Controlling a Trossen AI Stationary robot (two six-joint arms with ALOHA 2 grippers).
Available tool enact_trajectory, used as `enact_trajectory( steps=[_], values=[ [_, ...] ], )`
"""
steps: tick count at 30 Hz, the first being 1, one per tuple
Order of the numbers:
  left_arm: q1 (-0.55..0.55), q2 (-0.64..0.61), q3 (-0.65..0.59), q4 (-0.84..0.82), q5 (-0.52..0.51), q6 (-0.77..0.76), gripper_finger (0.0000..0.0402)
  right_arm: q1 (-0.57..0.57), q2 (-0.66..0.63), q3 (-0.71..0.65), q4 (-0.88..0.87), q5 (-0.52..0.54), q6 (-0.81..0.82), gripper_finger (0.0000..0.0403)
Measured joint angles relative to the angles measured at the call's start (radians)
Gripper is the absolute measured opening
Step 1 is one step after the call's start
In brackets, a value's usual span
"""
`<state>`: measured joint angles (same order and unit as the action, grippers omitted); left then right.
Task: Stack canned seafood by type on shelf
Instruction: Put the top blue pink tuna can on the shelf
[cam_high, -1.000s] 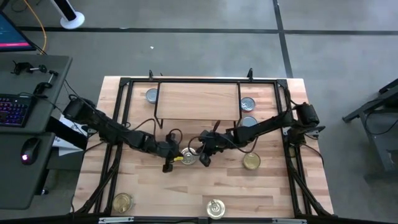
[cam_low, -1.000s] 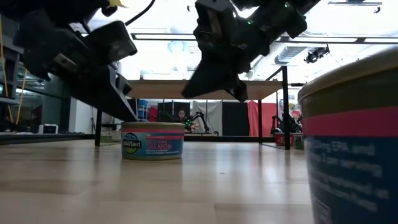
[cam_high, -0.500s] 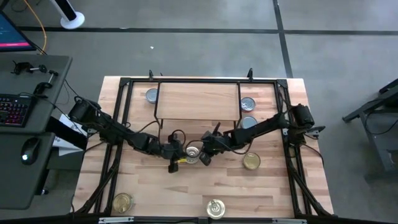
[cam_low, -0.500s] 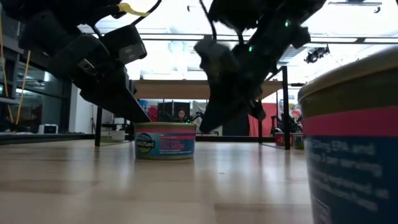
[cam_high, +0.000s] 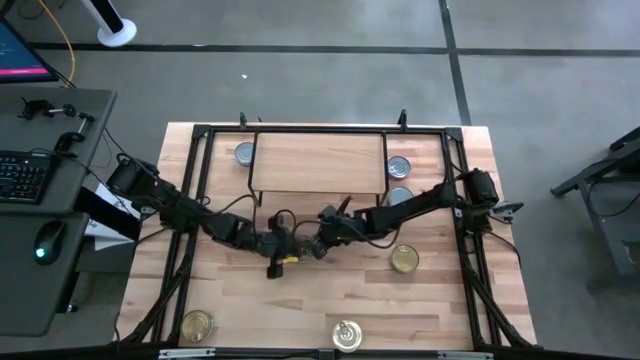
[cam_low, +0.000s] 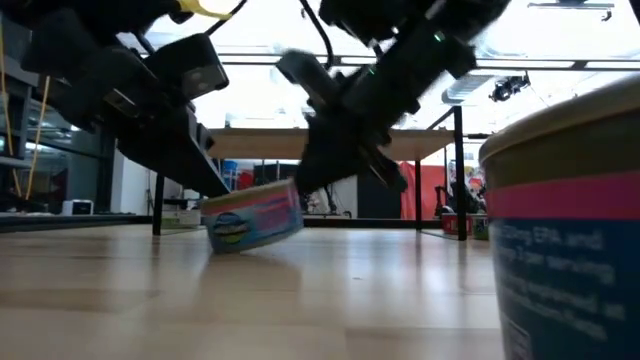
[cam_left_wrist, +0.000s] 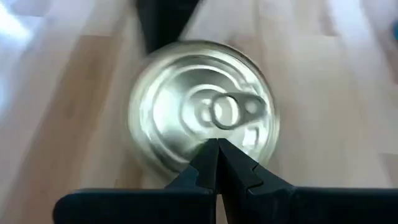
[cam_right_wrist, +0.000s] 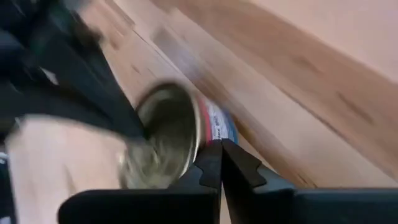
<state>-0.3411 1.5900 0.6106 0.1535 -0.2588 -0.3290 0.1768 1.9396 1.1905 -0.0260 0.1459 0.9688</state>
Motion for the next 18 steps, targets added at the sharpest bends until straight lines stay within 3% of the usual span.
enact_trajectory(
  steps=[7,12,18],
  values=[
    [-0.007,-0.003,-0.003,-0.021,-0.03,-0.009,0.0,0.007,-0.004,0.153,-0.075,-0.065,-0.085,0.0],
    [-0.007,-0.013,-0.008,-0.061,0.001,-0.034,0.0,-0.01,-0.004,0.257,-0.224,-0.041,-0.163,0.0],
    [-0.006,-0.246,-0.006,-0.376,0.028,-0.048,0.0,-0.013,-0.006,0.42,-0.332,-0.008,-0.201,0.0]
  ],
)
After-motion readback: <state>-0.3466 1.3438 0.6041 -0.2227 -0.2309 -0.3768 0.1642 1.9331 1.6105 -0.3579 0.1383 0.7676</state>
